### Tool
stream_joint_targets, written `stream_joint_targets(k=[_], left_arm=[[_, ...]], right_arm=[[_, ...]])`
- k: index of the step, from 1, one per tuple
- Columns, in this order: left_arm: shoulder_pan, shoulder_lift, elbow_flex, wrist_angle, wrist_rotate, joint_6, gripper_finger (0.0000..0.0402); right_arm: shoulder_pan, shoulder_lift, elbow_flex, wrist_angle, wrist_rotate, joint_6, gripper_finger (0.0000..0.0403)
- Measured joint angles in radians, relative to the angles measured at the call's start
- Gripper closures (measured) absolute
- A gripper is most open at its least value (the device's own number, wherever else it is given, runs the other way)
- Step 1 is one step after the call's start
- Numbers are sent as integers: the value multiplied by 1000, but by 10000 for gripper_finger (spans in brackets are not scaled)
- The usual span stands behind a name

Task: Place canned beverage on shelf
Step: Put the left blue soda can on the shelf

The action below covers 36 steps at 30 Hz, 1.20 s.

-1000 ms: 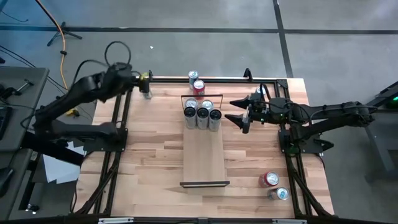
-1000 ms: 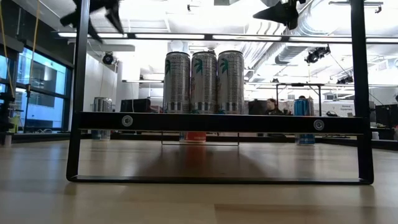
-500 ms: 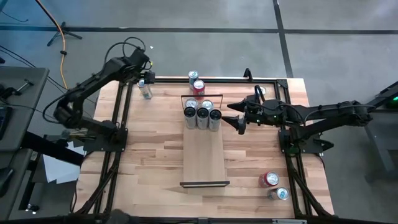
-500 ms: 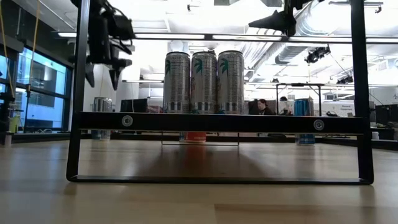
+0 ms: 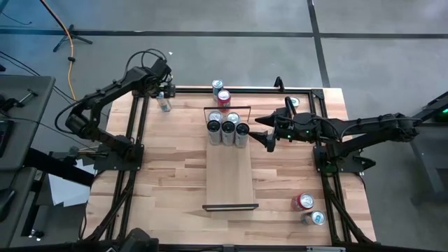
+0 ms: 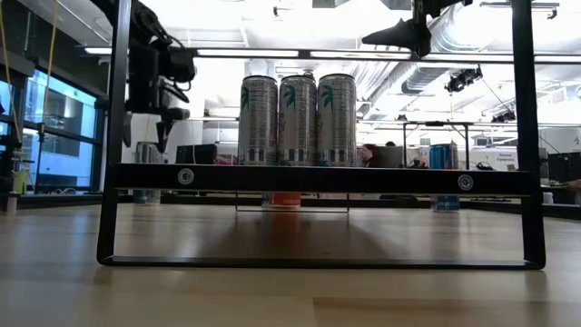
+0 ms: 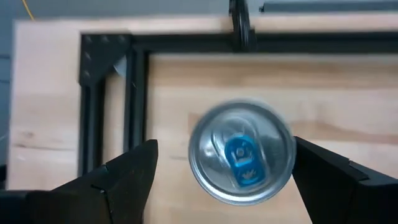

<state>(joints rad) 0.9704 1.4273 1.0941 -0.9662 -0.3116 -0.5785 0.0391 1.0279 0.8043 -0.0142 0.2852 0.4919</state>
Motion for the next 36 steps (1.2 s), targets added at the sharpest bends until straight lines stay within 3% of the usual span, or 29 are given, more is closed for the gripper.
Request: stream_joint_targets(k=[13,22,36], left_arm=[[8,0,-115,170,38,-22,86],[7,0,-118,192,-18,-21,86],[7,0,-118,227,9,-31,97]], right_arm=[[0,0,0,-1,0,5,32],[0,0,0,0,0,5,32],[0,0,0,0,0,0,32]])
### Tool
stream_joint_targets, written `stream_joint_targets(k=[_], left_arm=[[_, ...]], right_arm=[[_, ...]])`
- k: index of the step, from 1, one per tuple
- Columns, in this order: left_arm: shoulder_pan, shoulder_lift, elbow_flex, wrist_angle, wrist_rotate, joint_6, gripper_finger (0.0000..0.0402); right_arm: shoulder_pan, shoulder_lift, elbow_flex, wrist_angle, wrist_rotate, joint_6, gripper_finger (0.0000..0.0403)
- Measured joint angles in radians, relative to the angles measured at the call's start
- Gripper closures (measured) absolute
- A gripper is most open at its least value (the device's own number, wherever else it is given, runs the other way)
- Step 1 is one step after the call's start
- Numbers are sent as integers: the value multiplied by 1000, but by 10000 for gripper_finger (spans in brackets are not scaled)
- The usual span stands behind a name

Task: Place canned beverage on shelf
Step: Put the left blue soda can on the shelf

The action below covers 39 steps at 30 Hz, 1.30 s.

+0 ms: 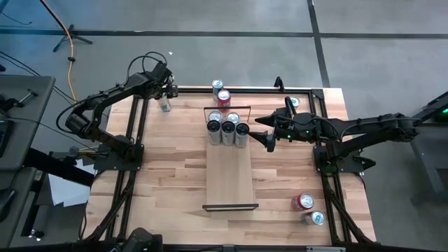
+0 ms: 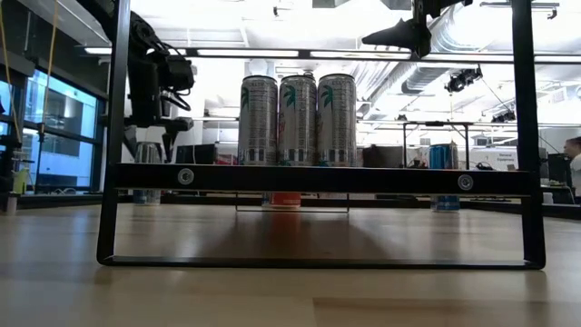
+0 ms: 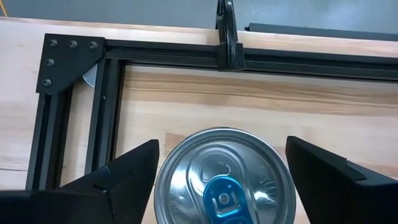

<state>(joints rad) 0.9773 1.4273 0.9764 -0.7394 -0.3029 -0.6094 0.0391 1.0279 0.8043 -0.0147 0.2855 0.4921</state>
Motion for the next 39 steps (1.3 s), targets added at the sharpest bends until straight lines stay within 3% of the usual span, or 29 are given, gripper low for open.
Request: stream_joint_targets(k=[11,39], left_arm=[[0,-2,0,-4,4,13,215],[0,-2,0,-6,5,64,213]], right_arm=[[0,0,0,0,0,5,32],[0,0,-1,0,1,6,32]])
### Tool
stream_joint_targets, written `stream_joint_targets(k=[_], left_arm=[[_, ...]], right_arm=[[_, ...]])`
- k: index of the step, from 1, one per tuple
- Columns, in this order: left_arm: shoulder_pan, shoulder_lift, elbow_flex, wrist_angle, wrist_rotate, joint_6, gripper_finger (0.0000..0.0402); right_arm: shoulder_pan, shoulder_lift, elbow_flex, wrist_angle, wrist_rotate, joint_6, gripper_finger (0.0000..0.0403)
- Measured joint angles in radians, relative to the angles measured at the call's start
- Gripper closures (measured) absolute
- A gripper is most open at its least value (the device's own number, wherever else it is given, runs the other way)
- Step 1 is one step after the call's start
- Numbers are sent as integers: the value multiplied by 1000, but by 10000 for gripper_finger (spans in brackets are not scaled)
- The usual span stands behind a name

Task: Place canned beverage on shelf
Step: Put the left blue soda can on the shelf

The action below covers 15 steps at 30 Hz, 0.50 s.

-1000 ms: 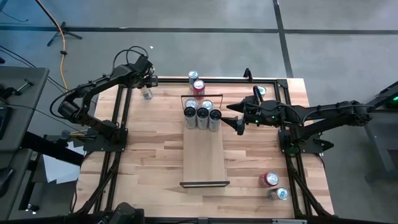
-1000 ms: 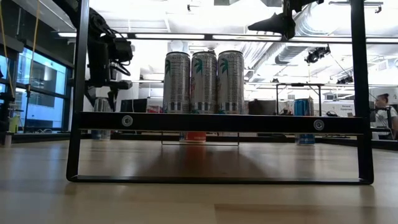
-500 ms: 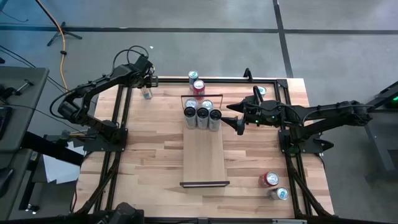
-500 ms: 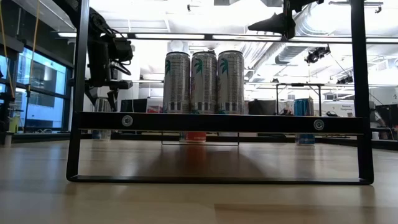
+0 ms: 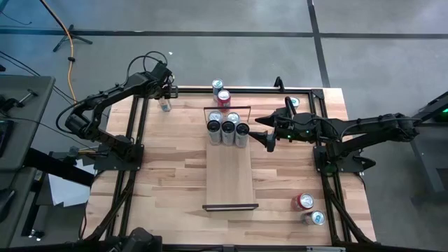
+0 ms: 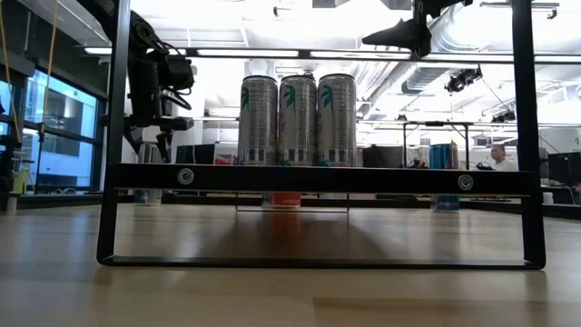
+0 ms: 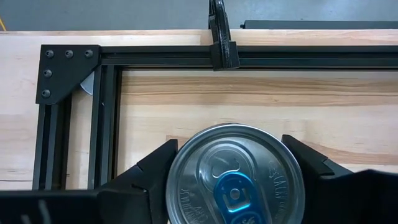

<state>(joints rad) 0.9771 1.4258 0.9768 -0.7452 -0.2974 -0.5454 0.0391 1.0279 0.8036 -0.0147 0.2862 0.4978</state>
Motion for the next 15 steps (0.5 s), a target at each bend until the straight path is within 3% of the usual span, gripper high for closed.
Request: stream_joint_targets(k=[15], left_arm=[[0,0,0,-1,-1,-1,214]], right_arm=[[0,0,0,-1,0,0,32]])
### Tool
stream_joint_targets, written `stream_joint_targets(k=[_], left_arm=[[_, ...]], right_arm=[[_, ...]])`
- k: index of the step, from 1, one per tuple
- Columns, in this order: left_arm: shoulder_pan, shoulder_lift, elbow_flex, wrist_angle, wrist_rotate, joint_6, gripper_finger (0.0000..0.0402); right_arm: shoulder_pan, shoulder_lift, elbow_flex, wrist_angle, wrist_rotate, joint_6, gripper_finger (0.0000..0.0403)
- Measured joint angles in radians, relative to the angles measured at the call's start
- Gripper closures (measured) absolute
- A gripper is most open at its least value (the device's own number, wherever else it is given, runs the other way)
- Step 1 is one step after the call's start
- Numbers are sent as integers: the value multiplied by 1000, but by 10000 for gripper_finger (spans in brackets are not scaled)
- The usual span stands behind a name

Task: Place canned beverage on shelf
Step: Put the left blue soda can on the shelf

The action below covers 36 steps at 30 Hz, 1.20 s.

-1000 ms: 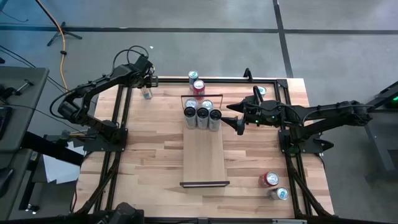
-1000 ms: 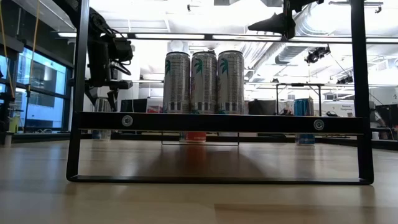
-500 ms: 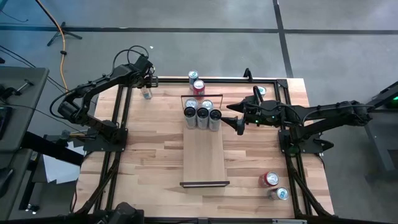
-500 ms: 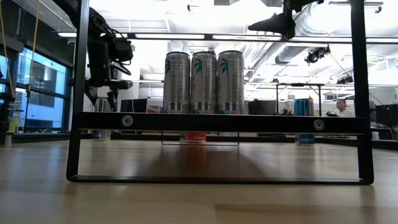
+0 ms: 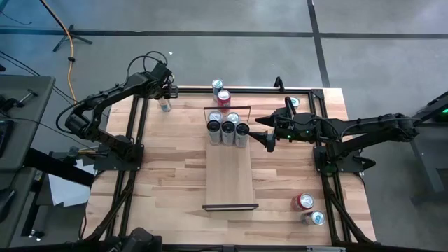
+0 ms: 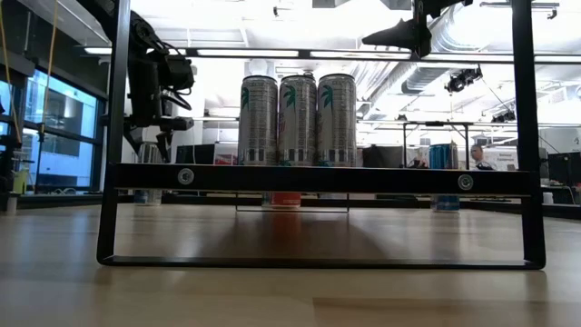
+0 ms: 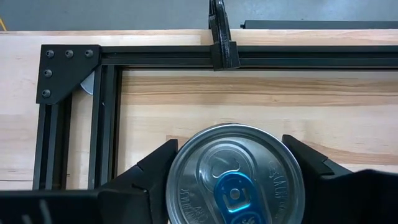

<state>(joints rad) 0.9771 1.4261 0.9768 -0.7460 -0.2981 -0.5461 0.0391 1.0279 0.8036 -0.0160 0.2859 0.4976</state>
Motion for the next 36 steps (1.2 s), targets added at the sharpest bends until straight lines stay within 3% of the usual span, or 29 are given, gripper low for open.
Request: stream_joint_targets(k=[36], left_arm=[[-2,-1,-1,1,-5,-26,215]], right_arm=[[0,0,0,-51,0,0,32]])
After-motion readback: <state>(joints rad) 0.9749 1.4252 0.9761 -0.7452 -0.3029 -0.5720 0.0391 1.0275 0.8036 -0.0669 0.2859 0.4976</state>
